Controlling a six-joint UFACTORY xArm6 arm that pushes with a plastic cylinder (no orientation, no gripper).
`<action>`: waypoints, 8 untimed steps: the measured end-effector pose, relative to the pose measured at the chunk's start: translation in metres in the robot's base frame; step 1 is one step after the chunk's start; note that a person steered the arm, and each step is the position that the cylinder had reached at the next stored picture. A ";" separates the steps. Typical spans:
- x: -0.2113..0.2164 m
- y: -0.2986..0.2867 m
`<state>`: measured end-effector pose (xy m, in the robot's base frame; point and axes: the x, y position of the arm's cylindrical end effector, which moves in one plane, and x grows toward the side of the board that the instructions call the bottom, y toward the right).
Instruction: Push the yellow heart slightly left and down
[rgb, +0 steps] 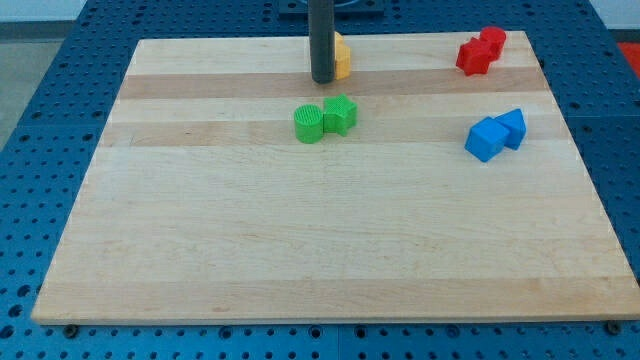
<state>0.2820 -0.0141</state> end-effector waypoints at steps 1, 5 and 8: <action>0.003 0.000; 0.103 -0.073; 0.130 0.007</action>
<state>0.4122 -0.0072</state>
